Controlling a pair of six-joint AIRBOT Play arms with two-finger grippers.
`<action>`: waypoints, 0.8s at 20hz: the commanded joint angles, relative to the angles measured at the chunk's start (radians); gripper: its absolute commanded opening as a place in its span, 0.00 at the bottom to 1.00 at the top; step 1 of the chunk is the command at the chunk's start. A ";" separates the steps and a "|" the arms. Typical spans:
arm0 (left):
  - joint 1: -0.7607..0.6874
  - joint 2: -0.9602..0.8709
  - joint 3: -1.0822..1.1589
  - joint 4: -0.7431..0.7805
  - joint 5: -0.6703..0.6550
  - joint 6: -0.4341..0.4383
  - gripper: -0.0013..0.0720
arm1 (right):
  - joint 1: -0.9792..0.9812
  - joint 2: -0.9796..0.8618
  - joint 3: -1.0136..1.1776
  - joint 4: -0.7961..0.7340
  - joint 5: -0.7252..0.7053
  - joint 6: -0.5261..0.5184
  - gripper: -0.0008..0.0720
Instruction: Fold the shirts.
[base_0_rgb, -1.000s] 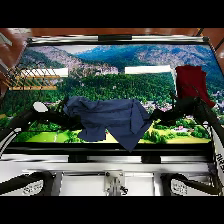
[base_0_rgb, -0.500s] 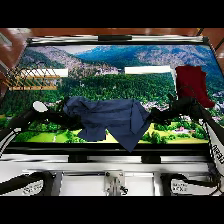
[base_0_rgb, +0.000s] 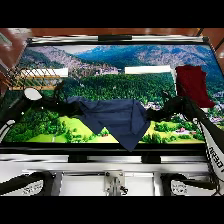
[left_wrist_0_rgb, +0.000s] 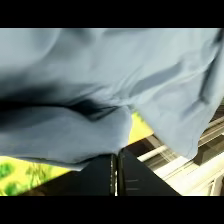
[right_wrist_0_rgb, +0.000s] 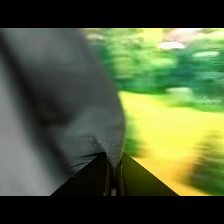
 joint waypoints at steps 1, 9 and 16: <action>0.001 0.042 0.259 0.094 -0.016 0.047 0.06 | 0.006 0.169 0.140 0.013 -0.003 -0.130 0.10; 0.153 0.192 1.191 0.239 0.148 -0.096 0.06 | 0.006 0.551 0.645 0.003 0.045 -0.203 0.10; 0.225 0.520 0.951 0.349 0.249 -0.020 0.06 | 0.006 0.713 0.665 0.019 -0.138 -0.076 0.10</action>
